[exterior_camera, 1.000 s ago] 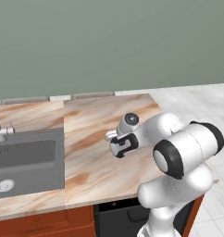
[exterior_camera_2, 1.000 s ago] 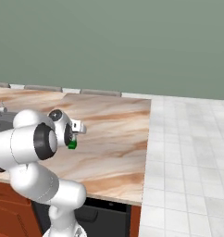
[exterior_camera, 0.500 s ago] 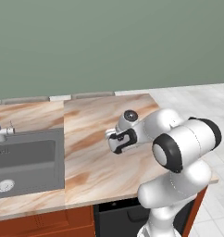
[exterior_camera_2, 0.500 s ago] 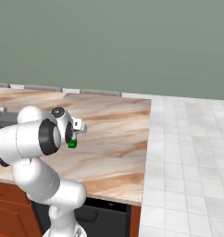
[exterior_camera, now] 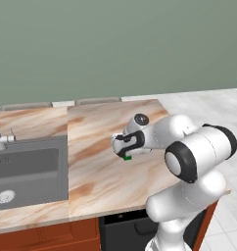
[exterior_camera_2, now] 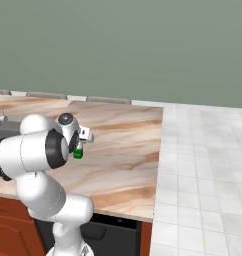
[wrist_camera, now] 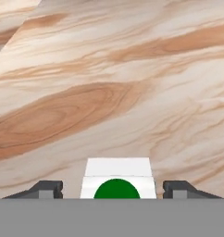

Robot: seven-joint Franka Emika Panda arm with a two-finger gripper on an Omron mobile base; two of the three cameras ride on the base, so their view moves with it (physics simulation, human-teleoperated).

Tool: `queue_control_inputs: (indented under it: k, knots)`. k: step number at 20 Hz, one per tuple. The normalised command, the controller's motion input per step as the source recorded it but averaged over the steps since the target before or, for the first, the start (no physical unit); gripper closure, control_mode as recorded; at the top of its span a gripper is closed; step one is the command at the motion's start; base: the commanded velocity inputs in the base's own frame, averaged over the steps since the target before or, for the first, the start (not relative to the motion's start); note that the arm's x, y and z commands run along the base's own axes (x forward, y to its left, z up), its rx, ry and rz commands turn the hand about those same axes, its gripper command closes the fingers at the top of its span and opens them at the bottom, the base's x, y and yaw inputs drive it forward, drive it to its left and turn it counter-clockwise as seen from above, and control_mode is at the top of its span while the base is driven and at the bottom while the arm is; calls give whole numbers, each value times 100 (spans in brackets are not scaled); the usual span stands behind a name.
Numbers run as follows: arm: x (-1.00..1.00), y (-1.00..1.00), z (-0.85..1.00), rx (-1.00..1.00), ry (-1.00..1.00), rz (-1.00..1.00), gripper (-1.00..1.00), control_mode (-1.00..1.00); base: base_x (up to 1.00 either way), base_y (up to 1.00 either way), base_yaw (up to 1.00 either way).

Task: Move the drinks to the dining counter.

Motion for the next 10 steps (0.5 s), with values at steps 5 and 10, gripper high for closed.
queue_control_inputs:
  k: [5,10]
  knots:
    - [-18,-1,0,9,-3,-1,-100,-100,0,0,0]
    - [-15,-1,5,5,-8,-1,-100,-100,0,0,0]
